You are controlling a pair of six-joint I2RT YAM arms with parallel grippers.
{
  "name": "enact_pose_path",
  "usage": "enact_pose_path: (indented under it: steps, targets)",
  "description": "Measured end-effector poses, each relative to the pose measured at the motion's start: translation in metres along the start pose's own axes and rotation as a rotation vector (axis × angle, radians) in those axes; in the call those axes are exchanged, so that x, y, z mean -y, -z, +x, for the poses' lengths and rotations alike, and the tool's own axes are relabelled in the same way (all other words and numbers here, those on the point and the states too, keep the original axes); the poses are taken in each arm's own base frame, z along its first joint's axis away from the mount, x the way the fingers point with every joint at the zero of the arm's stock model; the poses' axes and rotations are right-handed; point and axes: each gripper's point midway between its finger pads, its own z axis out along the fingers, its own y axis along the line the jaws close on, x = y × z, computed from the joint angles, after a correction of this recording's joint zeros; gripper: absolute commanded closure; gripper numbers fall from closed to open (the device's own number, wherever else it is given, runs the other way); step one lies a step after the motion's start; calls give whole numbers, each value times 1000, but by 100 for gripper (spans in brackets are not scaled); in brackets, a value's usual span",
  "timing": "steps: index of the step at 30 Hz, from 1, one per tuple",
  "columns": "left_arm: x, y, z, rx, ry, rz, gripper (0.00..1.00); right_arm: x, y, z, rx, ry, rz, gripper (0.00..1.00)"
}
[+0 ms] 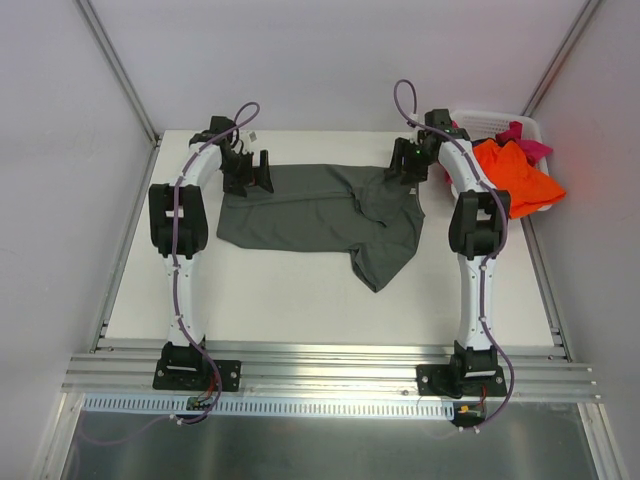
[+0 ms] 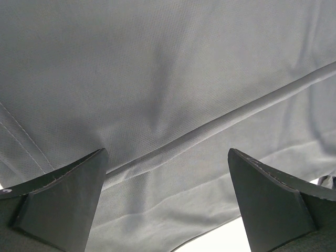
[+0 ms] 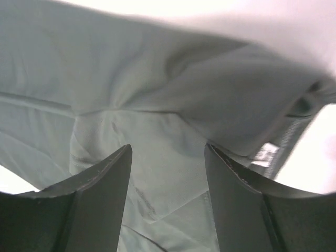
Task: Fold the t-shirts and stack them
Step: Fold the flattened tshirt in 1/3 of the way
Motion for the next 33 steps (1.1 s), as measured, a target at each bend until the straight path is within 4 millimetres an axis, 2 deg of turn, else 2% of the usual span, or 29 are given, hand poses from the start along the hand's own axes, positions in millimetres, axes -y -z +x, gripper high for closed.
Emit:
enact_pose_path:
  steps: [6, 15, 20, 25, 33]
  targets:
    - [-6, -3, 10, -27, 18, -6, 1, -1, -9, 24, -73, -35, -21, 38]
    - [-18, 5, 9, -28, 41, -17, 1, 2, -9, 24, -71, -37, -12, 37]
    - [-35, 18, -11, 7, 45, -36, 1, 18, -6, 19, -57, -51, 23, 36]
    - [-50, 22, -28, 44, 25, -62, 1, 34, -3, 12, -36, -60, 59, 36]
    - [-52, 21, -25, 23, 32, -66, 1, 46, -1, 9, -26, -29, 127, 34]
